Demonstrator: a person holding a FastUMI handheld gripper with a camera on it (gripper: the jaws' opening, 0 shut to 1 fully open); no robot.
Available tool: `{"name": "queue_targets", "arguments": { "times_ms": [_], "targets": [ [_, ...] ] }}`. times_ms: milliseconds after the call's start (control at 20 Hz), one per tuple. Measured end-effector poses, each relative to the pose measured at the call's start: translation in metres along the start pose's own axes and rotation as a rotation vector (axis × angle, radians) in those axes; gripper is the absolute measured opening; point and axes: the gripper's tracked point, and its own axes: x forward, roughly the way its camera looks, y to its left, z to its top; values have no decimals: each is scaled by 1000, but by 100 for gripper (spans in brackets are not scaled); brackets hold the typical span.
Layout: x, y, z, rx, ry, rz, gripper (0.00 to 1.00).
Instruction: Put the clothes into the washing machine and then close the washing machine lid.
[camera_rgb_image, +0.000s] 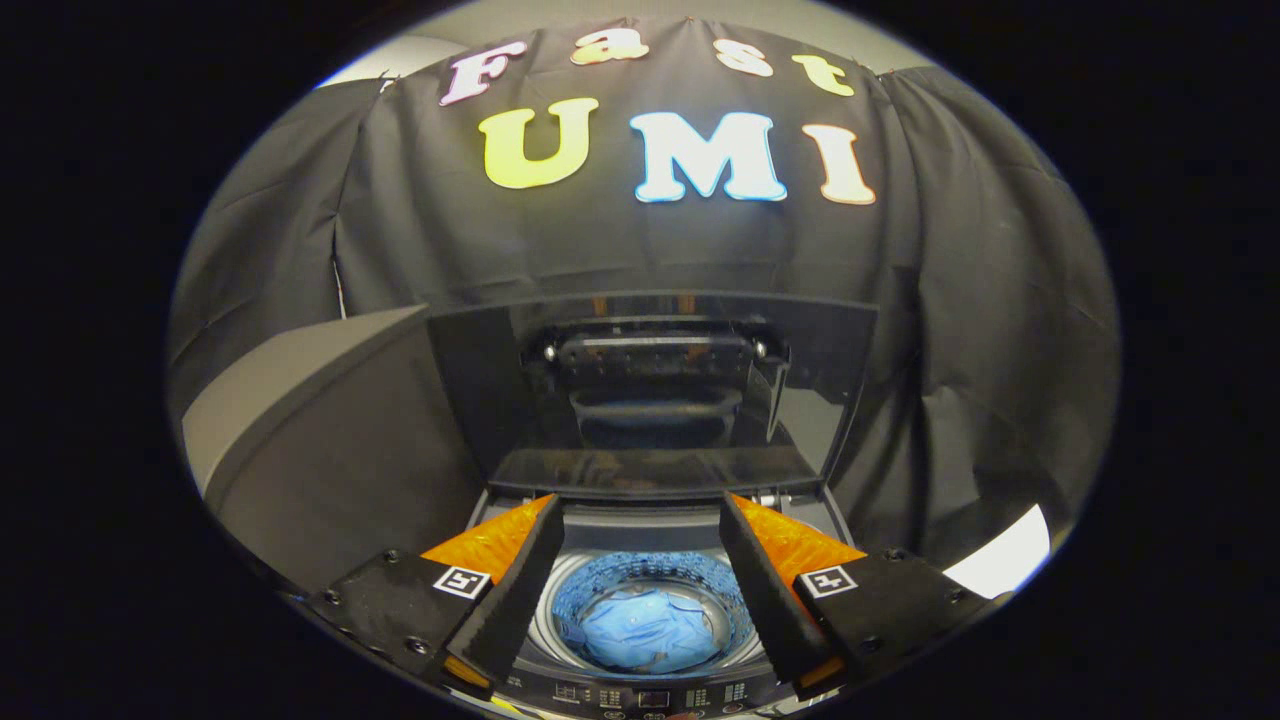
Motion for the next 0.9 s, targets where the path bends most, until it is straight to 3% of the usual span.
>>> {"name": "queue_targets", "arguments": {
  "times_ms": [450,900],
  "targets": [
    [-3,8,87,-33,-193,13,97],
    [40,14,151,-70,-287,6,97]
  ]
}}
